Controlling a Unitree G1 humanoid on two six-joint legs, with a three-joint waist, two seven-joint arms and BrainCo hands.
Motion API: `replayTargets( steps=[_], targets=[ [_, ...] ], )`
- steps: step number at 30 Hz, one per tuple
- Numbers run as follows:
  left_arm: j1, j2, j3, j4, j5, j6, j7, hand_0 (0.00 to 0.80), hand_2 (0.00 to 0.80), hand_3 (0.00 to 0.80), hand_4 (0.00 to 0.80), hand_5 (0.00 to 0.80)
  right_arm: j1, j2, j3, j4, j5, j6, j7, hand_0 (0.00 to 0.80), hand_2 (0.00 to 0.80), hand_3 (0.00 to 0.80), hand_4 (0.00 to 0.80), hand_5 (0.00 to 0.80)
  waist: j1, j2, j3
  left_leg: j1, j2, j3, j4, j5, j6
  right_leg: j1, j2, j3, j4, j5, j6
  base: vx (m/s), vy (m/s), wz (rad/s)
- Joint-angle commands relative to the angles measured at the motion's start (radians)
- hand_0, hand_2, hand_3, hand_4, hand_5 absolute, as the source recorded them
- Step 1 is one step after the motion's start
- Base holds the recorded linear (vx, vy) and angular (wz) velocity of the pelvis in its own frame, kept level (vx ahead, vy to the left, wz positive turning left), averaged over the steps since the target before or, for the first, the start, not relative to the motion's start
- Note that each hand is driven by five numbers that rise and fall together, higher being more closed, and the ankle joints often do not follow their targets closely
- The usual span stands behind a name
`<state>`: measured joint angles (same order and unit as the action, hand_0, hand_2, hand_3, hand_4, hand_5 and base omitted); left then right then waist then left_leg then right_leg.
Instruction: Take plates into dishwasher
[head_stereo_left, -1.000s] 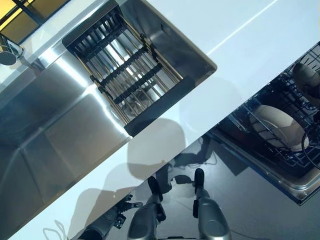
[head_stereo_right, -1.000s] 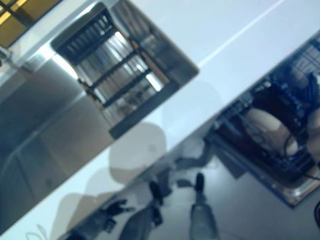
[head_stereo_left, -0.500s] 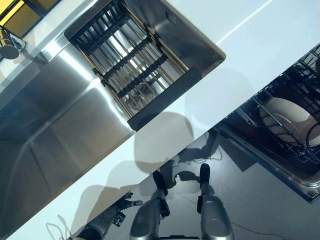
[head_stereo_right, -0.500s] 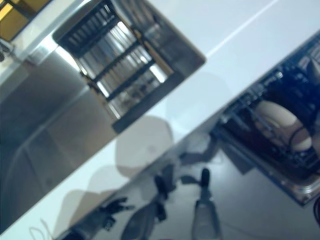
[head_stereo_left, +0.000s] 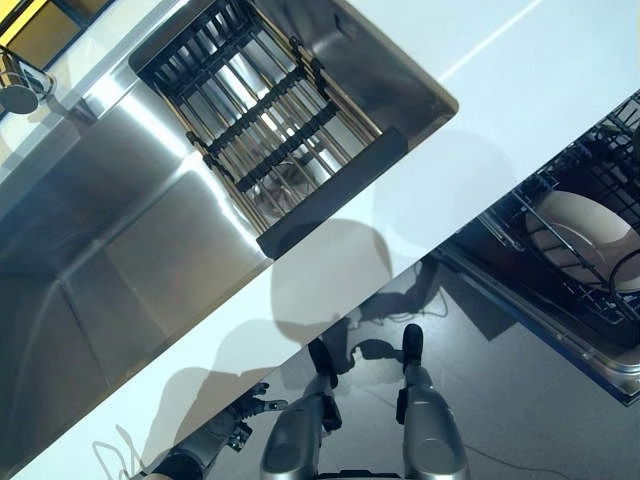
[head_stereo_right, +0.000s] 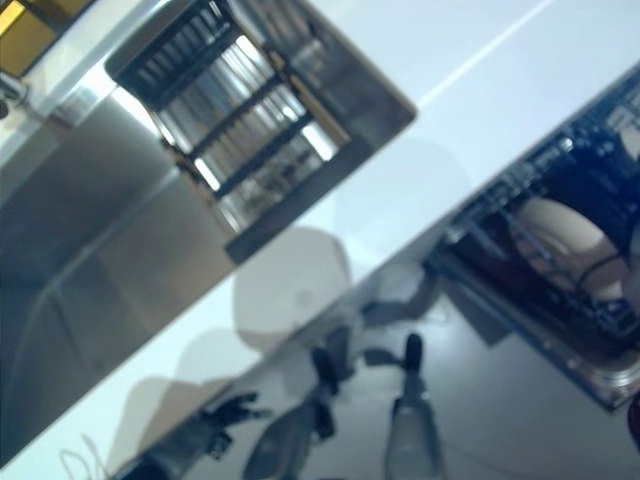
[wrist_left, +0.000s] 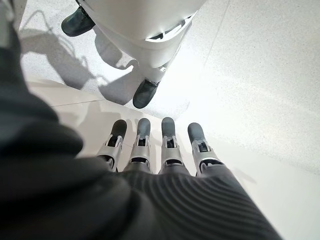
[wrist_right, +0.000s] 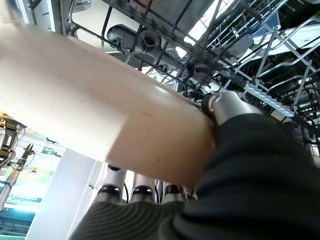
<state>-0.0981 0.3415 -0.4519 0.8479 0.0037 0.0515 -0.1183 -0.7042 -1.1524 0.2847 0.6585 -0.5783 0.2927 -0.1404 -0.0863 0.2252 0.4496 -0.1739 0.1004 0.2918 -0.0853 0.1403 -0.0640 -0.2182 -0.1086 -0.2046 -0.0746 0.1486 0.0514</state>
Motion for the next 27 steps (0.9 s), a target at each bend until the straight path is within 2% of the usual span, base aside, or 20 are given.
replayTargets(
  steps=[1, 8, 14, 15, 16, 17, 18, 19, 21, 22, 27],
  targets=[
    [-0.087, 0.139, 0.022, -0.009, -0.050, -0.008, 0.005, 0.000, 0.000, 0.000, 0.000, 0.000, -0.049, -0.059, 0.057, 0.021, -0.047, 0.031, 0.000, 0.800, 0.800, 0.800, 0.800, 0.800, 0.010, -0.055, -0.024, 0.041, 0.006, -0.028, -0.002, -0.033, -0.056, -0.065, -0.047, -0.023, 0.163, -0.114, 0.028, 0.000, 0.000, 0.00],
    [-0.077, 0.140, 0.026, -0.014, -0.040, -0.007, -0.005, 0.000, 0.000, 0.000, 0.000, 0.000, -0.037, -0.071, 0.058, 0.035, -0.095, 0.033, 0.001, 0.800, 0.800, 0.800, 0.800, 0.800, 0.004, -0.070, -0.033, 0.046, 0.011, -0.013, -0.002, -0.033, -0.061, -0.051, -0.034, -0.019, 0.119, -0.087, 0.034, 0.000, 0.000, 0.00],
    [-0.066, 0.139, 0.036, -0.018, -0.028, -0.004, -0.002, 0.000, 0.000, 0.000, 0.000, 0.000, -0.023, -0.069, 0.060, 0.032, -0.100, 0.040, 0.010, 0.781, 0.781, 0.781, 0.781, 0.781, 0.007, -0.095, -0.037, 0.050, 0.026, 0.014, -0.002, -0.032, -0.069, -0.035, -0.022, -0.037, 0.066, -0.055, 0.041, -0.001, -0.018, -0.01],
    [-0.066, 0.138, 0.037, -0.017, -0.027, -0.005, -0.001, 0.000, 0.000, 0.000, 0.000, 0.000, -0.023, -0.066, 0.062, 0.034, -0.093, 0.042, 0.008, 0.640, 0.640, 0.640, 0.640, 0.640, 0.008, -0.099, -0.038, 0.051, 0.028, 0.018, -0.002, -0.032, -0.070, -0.033, -0.021, -0.041, 0.059, -0.050, 0.042, 0.000, -0.036, -0.04],
    [-0.064, 0.139, 0.039, -0.016, -0.027, -0.007, 0.000, 0.000, 0.000, 0.000, 0.000, 0.000, -0.024, -0.062, 0.062, 0.036, -0.090, 0.044, 0.005, 0.558, 0.558, 0.558, 0.558, 0.558, 0.010, -0.102, -0.038, 0.051, 0.031, 0.022, -0.002, -0.032, -0.071, -0.031, -0.021, -0.045, 0.051, -0.046, 0.044, -0.004, -0.025, -0.04],
    [-0.062, 0.141, 0.041, -0.016, -0.028, -0.008, 0.000, 0.000, 0.000, 0.000, 0.000, 0.000, -0.024, -0.060, 0.062, 0.037, -0.087, 0.044, 0.005, 0.486, 0.486, 0.486, 0.486, 0.486, 0.011, -0.103, -0.038, 0.051, 0.032, 0.024, -0.002, -0.032, -0.072, -0.029, -0.020, -0.048, 0.046, -0.043, 0.044, -0.007, -0.014, -0.04],
    [-0.062, 0.141, 0.042, -0.017, -0.028, -0.009, 0.000, 0.000, 0.000, 0.000, 0.000, 0.000, -0.025, -0.060, 0.063, 0.037, -0.085, 0.045, 0.004, 0.477, 0.477, 0.477, 0.477, 0.477, 0.012, -0.104, -0.038, 0.051, 0.032, 0.025, -0.002, -0.032, -0.072, -0.029, -0.020, -0.048, 0.044, -0.042, 0.045, -0.015, -0.005, -0.03],
    [-0.060, 0.143, 0.046, -0.015, -0.027, -0.013, -0.002, 0.000, 0.000, 0.000, 0.000, 0.000, -0.026, -0.061, 0.064, 0.036, -0.078, 0.041, 0.001, 0.364, 0.364, 0.364, 0.364, 0.364, 0.013, -0.106, -0.037, 0.051, 0.034, 0.028, -0.002, -0.031, -0.074, -0.028, -0.020, -0.053, 0.038, -0.038, 0.045, 0.000, 0.000, 0.00],
    [-0.058, 0.143, 0.048, -0.015, -0.028, -0.014, -0.001, 0.000, 0.000, 0.000, 0.000, 0.000, -0.023, -0.060, 0.061, 0.032, -0.072, 0.039, -0.004, 0.050, 0.050, 0.050, 0.050, 0.050, 0.013, -0.108, -0.038, 0.050, 0.035, 0.030, -0.002, -0.031, -0.074, -0.028, -0.019, -0.054, 0.036, -0.037, 0.046, 0.000, 0.000, 0.00],
    [-0.058, 0.144, 0.050, -0.016, -0.029, -0.012, -0.003, 0.000, 0.000, 0.000, 0.000, 0.000, -0.020, -0.058, 0.060, 0.029, -0.068, 0.040, -0.007, 0.000, 0.000, 0.000, 0.000, 0.000, 0.013, -0.109, -0.038, 0.050, 0.035, 0.031, -0.002, -0.030, -0.075, -0.027, -0.019, -0.054, 0.035, -0.036, 0.046, 0.000, 0.000, 0.00],
    [-0.057, 0.140, 0.049, -0.020, -0.029, -0.006, -0.001, 0.000, 0.000, 0.000, 0.000, 0.000, -0.015, -0.047, 0.059, 0.029, -0.063, 0.047, -0.012, 0.000, 0.000, 0.000, 0.000, 0.000, 0.014, -0.109, -0.041, 0.049, 0.035, 0.030, -0.002, -0.030, -0.074, -0.026, -0.018, -0.056, 0.031, -0.035, 0.045, 0.000, 0.000, 0.00]
  ],
)
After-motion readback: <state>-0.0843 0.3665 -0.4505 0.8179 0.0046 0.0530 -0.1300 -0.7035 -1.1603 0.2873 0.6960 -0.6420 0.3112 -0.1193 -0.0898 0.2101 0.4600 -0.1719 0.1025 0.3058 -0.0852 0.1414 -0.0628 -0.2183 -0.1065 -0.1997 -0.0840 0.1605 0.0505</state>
